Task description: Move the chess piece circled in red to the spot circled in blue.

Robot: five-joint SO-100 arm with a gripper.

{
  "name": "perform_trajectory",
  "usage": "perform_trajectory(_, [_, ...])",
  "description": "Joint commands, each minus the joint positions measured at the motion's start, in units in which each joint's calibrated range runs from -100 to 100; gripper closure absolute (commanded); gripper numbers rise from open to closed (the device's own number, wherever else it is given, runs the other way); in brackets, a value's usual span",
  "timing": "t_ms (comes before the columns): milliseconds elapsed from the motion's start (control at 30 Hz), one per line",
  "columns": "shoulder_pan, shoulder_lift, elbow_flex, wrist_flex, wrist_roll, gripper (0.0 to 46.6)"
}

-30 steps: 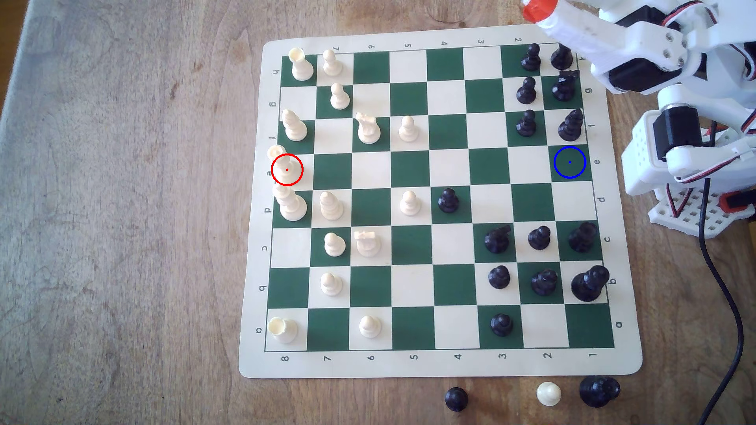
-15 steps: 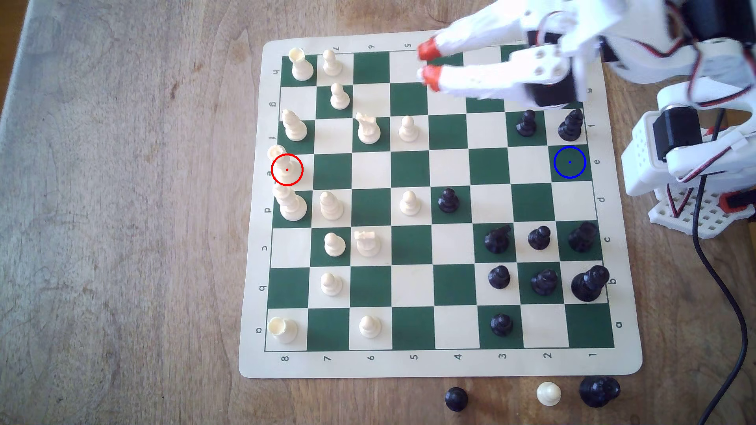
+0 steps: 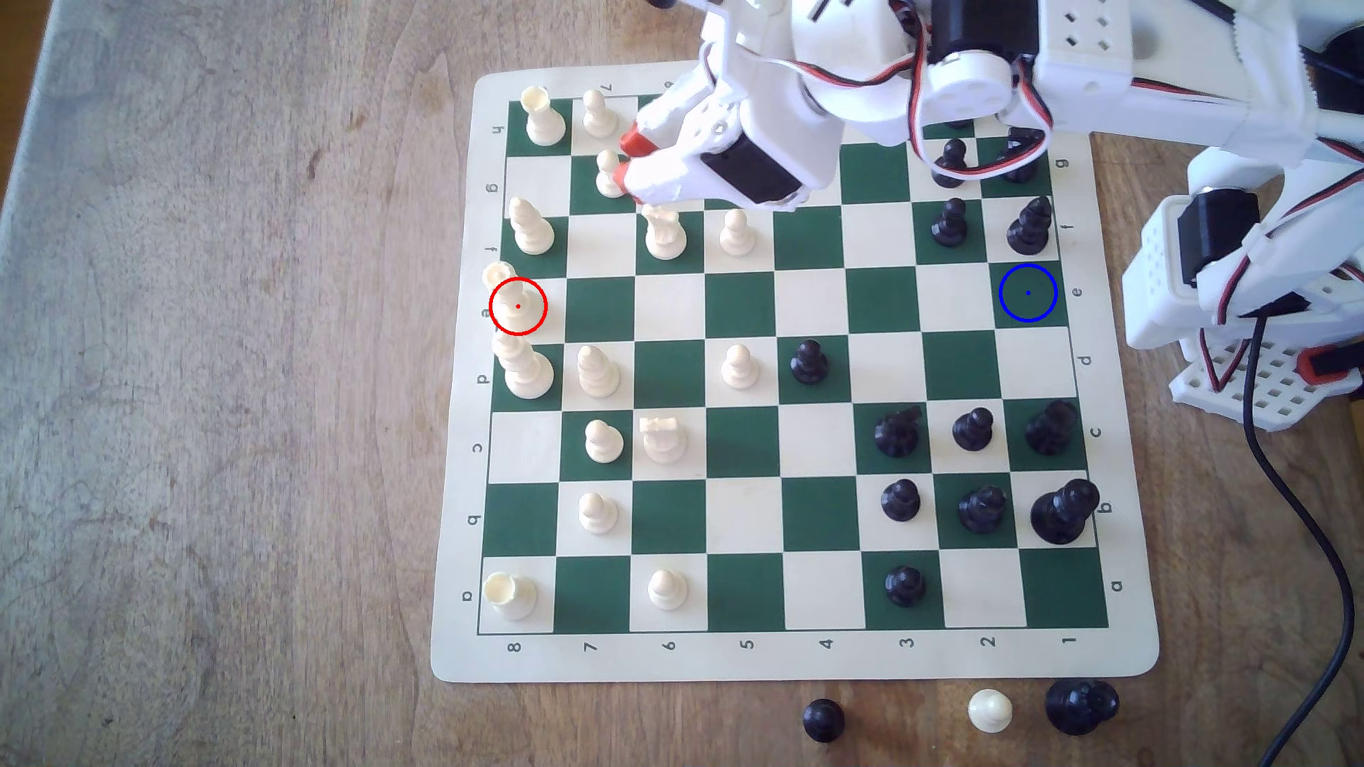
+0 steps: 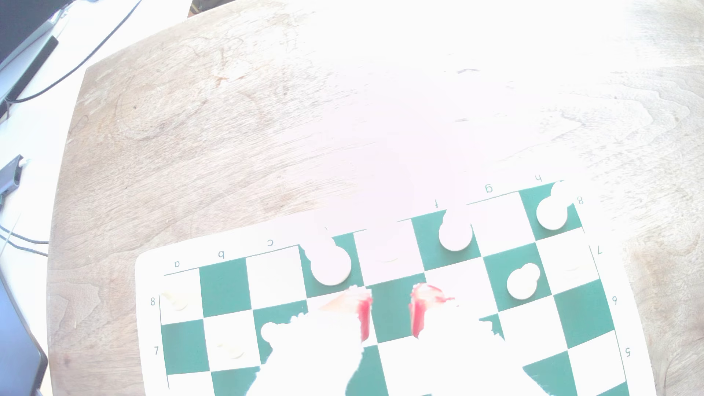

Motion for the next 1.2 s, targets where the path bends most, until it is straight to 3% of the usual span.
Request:
perform_trajectory(0, [-0.57,4.9,-10.72,0.05,-0.93,38.4])
perform_trajectory(333, [-0.81,26.04,-29.3,0.13,-5.03,34.6])
perform_trajectory(633, [0.05,36.74,-36.47,0.05,-5.42,32.1])
perform_trajectory(1167, [-0.57,44.46,-43.63,-0.52,-5.67,32.3])
